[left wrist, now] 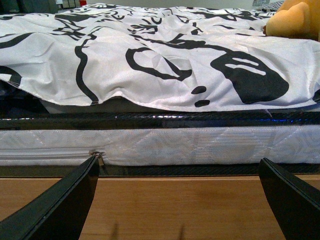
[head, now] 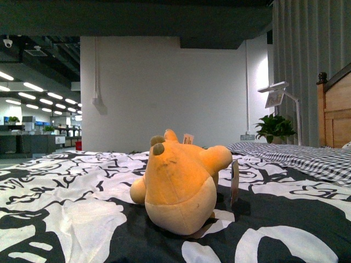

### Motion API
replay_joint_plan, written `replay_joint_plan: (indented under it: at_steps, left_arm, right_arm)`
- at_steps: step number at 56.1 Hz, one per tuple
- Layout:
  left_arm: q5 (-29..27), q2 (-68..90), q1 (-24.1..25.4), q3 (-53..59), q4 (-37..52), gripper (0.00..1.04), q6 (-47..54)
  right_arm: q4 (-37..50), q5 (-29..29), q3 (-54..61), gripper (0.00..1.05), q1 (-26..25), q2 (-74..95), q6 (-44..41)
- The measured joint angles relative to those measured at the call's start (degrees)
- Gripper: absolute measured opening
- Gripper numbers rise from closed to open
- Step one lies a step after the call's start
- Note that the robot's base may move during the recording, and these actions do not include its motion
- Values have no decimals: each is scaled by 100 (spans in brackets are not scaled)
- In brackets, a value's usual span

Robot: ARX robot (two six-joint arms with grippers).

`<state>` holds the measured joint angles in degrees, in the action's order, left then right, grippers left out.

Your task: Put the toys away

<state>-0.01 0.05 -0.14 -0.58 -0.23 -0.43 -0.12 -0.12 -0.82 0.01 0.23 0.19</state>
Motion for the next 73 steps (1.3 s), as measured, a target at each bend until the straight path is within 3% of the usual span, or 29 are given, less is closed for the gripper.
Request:
replay_joint_plan:
  at_steps: [73]
  left_arm:
    - [-15, -4, 0, 0, 0, 98, 0]
  right_arm:
    - [2, -13, 0, 98, -2, -7, 0]
